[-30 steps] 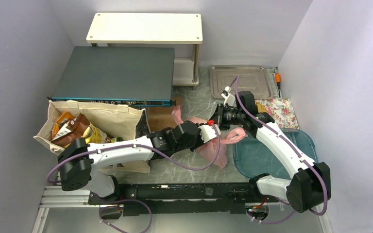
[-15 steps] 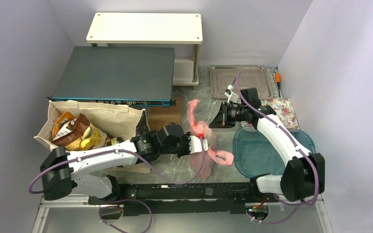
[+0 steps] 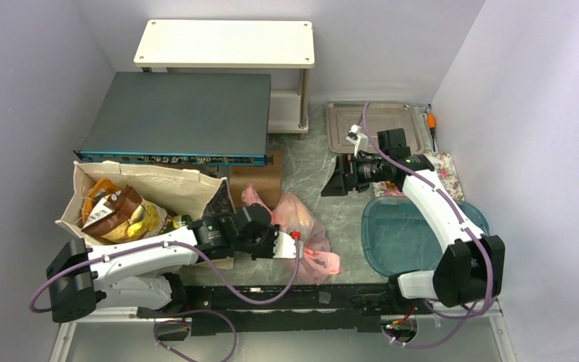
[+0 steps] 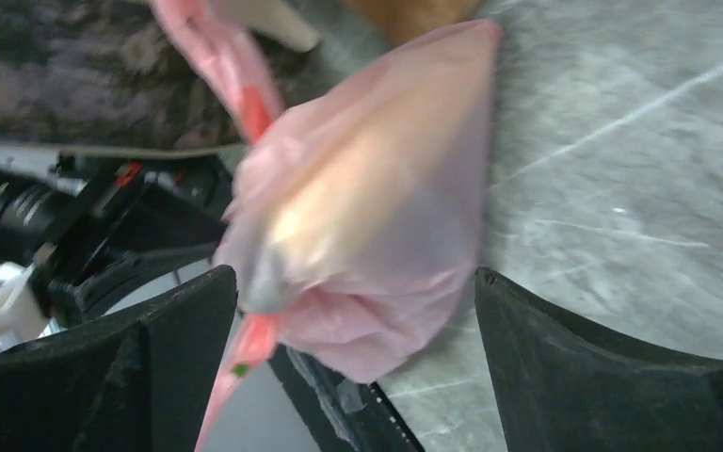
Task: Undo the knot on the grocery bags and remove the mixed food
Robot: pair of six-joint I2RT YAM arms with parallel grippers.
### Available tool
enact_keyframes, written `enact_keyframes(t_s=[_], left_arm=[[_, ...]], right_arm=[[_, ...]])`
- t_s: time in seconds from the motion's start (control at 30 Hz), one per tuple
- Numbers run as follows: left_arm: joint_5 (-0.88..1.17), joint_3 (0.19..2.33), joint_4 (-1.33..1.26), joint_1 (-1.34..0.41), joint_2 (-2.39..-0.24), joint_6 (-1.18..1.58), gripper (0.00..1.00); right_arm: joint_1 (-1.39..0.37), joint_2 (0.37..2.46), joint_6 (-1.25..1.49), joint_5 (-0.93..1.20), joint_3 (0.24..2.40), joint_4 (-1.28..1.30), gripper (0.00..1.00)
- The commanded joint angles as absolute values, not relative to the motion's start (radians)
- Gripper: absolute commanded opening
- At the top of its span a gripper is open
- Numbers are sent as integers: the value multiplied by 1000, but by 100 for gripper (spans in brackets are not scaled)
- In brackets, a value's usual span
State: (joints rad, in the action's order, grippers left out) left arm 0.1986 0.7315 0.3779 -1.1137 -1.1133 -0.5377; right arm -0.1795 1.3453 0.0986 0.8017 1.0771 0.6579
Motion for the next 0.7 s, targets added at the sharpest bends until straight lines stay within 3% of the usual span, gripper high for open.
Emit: enact_keyframes(t_s=[0.0, 0.23, 0.37, 0.47, 0.53, 0.63, 0.67], left_arm=[[167, 828, 274, -1091, -1163, -506, 0], [193, 875, 193, -1086, -1187, -540, 0], [197, 880, 185, -1083, -1197, -546, 0], [193, 881, 173, -1083, -1204, -548, 0], [189, 889, 177, -1083, -1212, -550, 0], [192, 887, 195, -1078, -1203, -566, 0], [198, 880, 206, -1074, -1193, -580, 0]], right_arm=[[-245, 1219, -23, 944, 1036, 705, 100], [-456, 1133, 95, 820, 912, 500, 100], [-471, 1196, 107, 749, 863, 461, 99], [-471, 1244, 112, 727, 839, 430, 92], [-472, 1260, 118, 734, 835, 409, 65], [-470, 1249, 108, 730, 841, 408, 8], [-468, 1237, 103, 703, 848, 426, 0]])
